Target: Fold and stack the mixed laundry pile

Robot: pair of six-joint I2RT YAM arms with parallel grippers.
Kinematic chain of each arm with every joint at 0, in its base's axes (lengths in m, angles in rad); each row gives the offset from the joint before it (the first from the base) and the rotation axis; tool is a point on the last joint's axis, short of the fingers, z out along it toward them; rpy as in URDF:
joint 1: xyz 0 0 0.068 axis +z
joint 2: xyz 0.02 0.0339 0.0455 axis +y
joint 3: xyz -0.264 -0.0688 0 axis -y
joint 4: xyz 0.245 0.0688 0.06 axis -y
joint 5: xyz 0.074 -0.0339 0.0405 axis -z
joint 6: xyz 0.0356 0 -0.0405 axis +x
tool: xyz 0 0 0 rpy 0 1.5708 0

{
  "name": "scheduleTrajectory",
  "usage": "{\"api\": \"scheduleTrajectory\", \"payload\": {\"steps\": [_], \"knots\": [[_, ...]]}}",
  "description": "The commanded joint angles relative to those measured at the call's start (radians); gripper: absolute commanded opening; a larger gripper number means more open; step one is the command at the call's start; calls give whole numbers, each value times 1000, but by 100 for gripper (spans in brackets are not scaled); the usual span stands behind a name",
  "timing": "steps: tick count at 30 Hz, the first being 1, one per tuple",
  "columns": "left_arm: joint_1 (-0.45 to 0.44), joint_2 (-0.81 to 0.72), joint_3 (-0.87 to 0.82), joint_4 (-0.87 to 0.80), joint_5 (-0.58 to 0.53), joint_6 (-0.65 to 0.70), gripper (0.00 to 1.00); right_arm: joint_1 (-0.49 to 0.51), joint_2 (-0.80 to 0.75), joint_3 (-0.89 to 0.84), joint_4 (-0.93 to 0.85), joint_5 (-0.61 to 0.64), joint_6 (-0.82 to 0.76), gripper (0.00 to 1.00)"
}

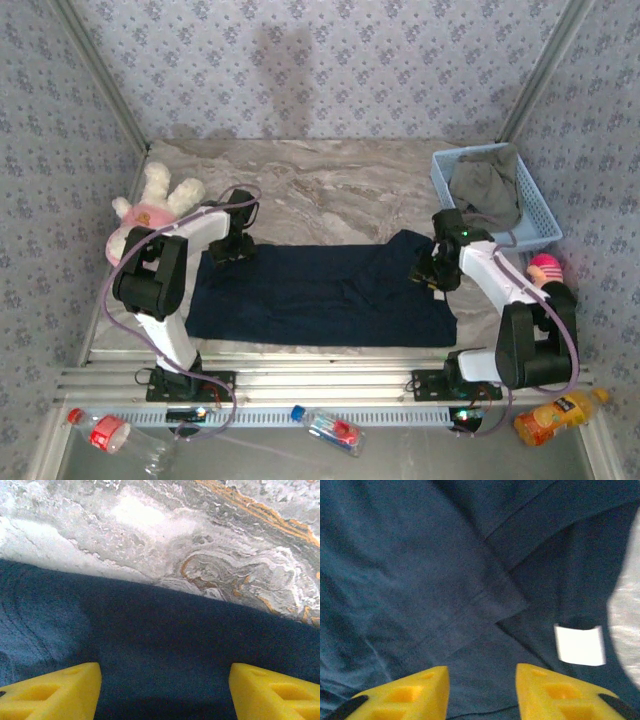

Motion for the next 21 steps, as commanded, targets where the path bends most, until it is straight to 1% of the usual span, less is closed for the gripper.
{"api": "scheduleTrajectory", "payload": {"steps": [1, 4, 7, 10, 12, 15, 17, 21], "knots": [[0, -4, -19, 7, -14, 0, 69, 60, 14, -29, 134, -113, 161, 47], [-1, -12, -28, 14, -13, -14, 69, 110, 41, -58, 203, -137, 263, 51], [-1, -13, -34, 18, -10, -19, 69, 122, 62, -91, 263, -157, 328, 51], [-3, -15, -35, 14, -12, -19, 70, 141, 71, -78, 243, -159, 338, 51], [-2, -16, -35, 12, -12, -17, 70, 161, 46, -65, 186, -129, 330, 51], [-2, -17, -39, 13, -16, -14, 70, 167, -1, -78, 158, -133, 348, 51], [-1, -16, -39, 13, -17, -11, 70, 169, -4, -89, 173, -146, 360, 51], [-1, -13, -41, 13, -18, -1, 70, 183, 70, -87, 231, -186, 382, 51]]}}
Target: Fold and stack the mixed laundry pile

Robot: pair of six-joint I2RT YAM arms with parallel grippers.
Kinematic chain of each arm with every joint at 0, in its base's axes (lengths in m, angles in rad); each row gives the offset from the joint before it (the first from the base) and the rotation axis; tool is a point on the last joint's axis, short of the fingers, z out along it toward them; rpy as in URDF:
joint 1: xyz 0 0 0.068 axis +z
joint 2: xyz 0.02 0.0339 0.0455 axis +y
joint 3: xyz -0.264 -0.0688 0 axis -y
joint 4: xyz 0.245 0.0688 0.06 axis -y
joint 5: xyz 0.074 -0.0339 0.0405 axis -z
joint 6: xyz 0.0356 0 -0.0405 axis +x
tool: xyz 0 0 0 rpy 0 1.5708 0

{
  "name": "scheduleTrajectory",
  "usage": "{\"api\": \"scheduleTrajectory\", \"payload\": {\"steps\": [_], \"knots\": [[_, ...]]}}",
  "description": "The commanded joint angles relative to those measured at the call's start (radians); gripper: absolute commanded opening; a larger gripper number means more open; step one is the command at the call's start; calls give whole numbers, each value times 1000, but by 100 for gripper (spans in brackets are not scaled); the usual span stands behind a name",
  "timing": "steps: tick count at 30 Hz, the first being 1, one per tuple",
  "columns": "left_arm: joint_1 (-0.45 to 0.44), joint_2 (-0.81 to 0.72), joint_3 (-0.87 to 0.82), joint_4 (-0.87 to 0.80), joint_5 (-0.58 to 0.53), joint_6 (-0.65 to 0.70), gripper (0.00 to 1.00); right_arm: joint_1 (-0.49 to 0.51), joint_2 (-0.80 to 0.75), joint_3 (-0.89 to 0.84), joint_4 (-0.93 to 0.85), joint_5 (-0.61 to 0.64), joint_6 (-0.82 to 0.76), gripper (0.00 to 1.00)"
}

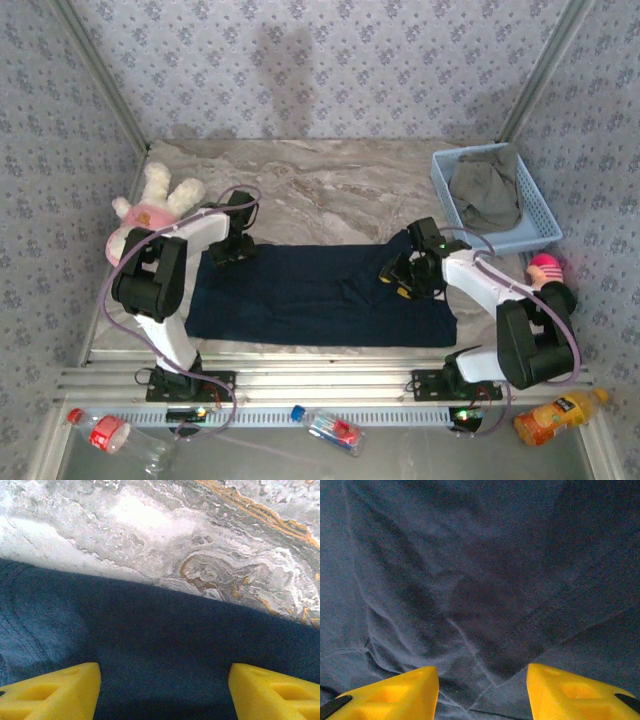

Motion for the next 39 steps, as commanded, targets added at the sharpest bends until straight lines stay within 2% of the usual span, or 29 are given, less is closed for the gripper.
{"api": "scheduleTrajectory", "payload": {"steps": [1, 6, 8, 11, 13, 14, 22, 31, 32, 34, 36, 37, 39], "knots": [[-2, -3, -19, -12, -17, 8, 70, 20, 53, -6, 33, -38, 50, 51], [-1, -3, -18, -11, -17, 14, 70, 42, 86, 13, 45, -15, 61, 50], [-1, -2, -18, -9, -16, 14, 70, 45, 103, 15, 56, -15, 64, 45], [-1, -2, -18, -8, -13, 16, 70, 47, 105, 32, 59, -12, 64, 17], [-1, 0, -14, -9, -14, 21, 70, 49, 79, 55, 32, 3, 61, 3], [-1, 0, -14, -8, -16, 21, 70, 50, 62, 71, 7, 11, 53, 0], [1, 17, -10, -5, -17, 27, 70, 71, -93, 129, -222, 30, 19, 0], [1, 35, 6, -6, -19, 36, 70, 222, -259, 6, -366, -12, 154, 1], [1, 37, 9, -5, -21, 39, 70, 225, -263, -6, -369, -19, 155, 6], [1, 40, 15, -5, -26, 44, 70, 219, -264, -13, -356, -74, 120, 29], [1, 45, 26, -10, -29, 50, 71, 194, -271, 23, -347, -58, 85, 45], [1, 48, 30, -12, -31, 52, 71, 177, -274, 51, -351, -38, 53, 49], [2, 52, 37, -17, -33, 55, 71, 120, -270, 130, -380, 33, -33, 51]]}}
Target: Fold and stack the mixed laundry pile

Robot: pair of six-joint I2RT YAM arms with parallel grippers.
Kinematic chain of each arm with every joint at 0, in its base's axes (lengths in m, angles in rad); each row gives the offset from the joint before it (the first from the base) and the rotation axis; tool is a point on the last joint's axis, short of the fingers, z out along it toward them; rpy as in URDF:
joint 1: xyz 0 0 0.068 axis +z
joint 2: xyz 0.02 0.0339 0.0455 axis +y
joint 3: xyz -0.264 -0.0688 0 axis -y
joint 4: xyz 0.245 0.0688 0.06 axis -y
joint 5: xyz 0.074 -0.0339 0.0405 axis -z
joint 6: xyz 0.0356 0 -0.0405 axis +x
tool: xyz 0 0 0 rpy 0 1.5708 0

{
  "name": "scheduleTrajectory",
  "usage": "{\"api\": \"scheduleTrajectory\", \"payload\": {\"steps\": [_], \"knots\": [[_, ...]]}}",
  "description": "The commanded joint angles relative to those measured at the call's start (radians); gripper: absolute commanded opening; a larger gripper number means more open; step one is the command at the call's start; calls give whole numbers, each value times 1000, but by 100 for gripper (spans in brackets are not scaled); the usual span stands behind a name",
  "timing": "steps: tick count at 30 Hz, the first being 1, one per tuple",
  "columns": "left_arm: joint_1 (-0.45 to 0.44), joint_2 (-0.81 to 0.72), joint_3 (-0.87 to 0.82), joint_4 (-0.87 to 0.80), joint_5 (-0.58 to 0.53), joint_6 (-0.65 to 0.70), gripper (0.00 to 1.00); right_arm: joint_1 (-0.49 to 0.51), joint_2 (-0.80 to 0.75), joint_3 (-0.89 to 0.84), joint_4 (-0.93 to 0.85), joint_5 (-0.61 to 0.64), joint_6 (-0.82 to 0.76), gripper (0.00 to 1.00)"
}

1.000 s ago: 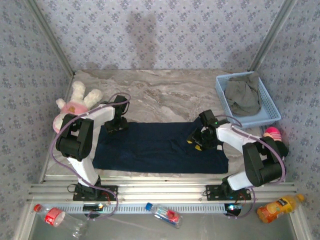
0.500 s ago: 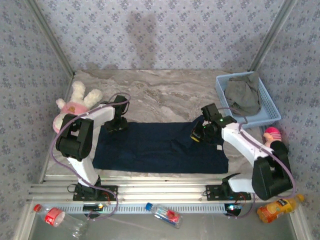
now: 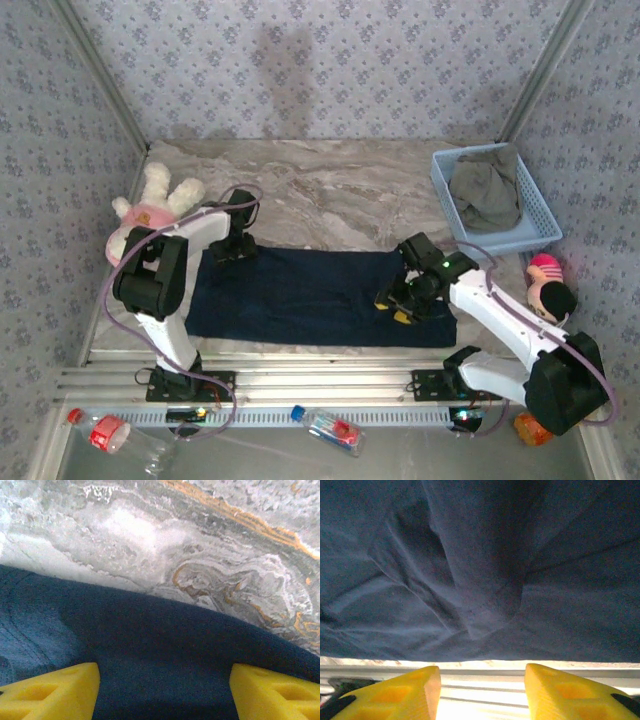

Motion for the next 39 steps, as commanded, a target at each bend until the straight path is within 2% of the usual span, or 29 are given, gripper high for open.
{"api": "scheduleTrajectory", "payload": {"steps": [1, 6, 10, 13, 16, 23, 26, 28, 33, 34, 35, 37, 39], "knots": [[2, 38, 24, -18, -24, 20, 71, -86, -8, 123, -50, 84, -137, 51], [4, 46, 41, -23, -24, 24, 72, -310, 70, 138, 73, 140, -303, 51], [4, 54, 52, -32, -27, 30, 72, -389, 183, 103, 251, 135, -397, 49], [5, 54, 49, -41, -30, 34, 72, -388, 273, 128, 341, 125, -434, 46], [8, 52, 48, -45, -30, 33, 72, -344, 348, 175, 385, 144, -445, 45], [7, 56, 45, -45, -24, 26, 72, -310, 531, 289, 406, 208, -523, 45], [7, 53, 40, -45, -24, 21, 72, -304, 574, 319, 395, 190, -532, 33], [8, 51, 36, -44, -28, 18, 72, -300, 571, 318, 380, 194, -528, 20], [11, 57, 33, -39, -26, 7, 72, -322, 482, 259, 366, 166, -479, 4], [13, 58, 34, -38, -25, 6, 72, -330, 463, 243, 371, 160, -477, 5], [14, 60, 34, -37, -23, 4, 72, -332, 449, 233, 379, 155, -481, 11], [13, 63, 36, -37, -20, -1, 72, -329, 442, 225, 390, 142, -490, 29], [13, 69, 42, -35, -15, -3, 72, -323, 468, 228, 391, 124, -504, 39]]}}
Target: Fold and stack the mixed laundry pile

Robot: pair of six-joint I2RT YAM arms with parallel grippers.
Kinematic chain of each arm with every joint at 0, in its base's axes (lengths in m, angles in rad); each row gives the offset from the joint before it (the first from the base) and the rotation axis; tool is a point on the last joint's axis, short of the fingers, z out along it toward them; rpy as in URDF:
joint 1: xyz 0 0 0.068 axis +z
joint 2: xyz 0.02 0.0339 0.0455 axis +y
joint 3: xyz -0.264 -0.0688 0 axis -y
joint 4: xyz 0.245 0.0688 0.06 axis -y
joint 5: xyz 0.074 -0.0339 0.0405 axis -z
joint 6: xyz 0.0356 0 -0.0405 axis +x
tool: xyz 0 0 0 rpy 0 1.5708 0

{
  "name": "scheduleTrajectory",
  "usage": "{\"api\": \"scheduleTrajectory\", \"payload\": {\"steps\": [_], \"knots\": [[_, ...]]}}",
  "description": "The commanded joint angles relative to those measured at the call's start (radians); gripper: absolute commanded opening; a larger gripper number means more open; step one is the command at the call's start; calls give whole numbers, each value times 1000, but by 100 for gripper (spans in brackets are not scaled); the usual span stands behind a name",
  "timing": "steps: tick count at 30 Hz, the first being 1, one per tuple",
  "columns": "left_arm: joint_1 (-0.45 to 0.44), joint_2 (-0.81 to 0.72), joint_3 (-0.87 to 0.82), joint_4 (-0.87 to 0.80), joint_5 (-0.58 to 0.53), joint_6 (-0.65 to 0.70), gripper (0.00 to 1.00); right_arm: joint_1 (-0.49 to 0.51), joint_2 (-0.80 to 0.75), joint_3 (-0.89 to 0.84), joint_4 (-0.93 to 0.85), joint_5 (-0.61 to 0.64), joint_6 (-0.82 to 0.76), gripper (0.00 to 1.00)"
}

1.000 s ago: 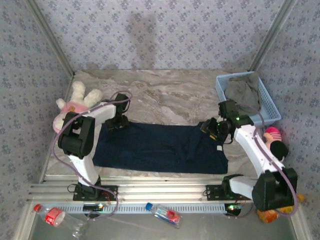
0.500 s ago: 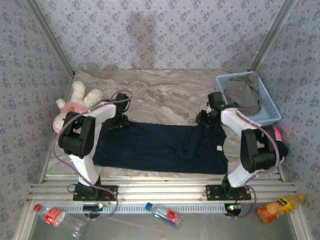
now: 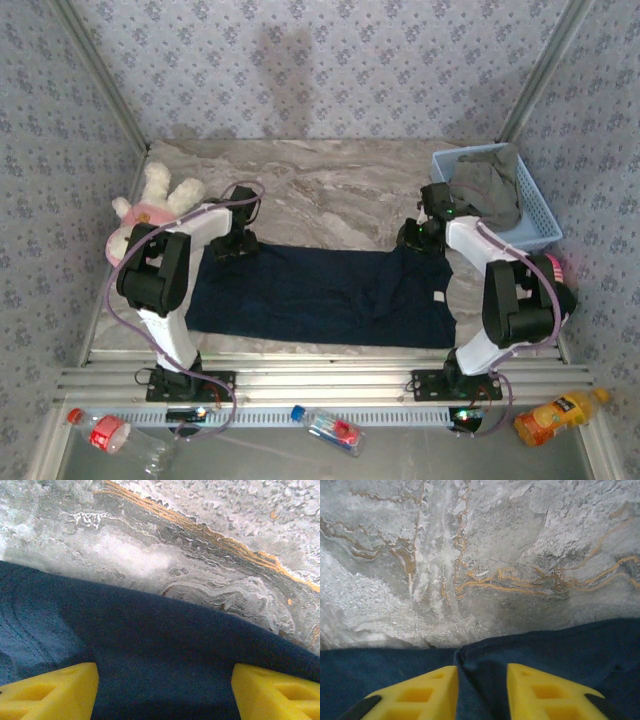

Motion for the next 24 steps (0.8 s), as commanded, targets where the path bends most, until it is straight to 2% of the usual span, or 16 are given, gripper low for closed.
{"api": "scheduleTrajectory", "payload": {"steps": [1, 8, 15, 18, 24], "knots": [[11, 38, 4, -29, -8, -17, 72, 9, 25, -8, -4, -35, -18, 40], [12, 40, 8, -32, -3, -25, 72, 41, 123, -9, 36, -27, -28, 41], [11, 34, 5, -43, -15, -27, 72, 45, 98, 0, -5, -16, -28, 14], [13, 43, 3, -43, -24, -33, 72, 34, 51, -10, -57, 4, -6, 6], [20, 61, -1, -44, -14, -55, 72, -51, -98, -70, -271, 142, 66, 2]]}}
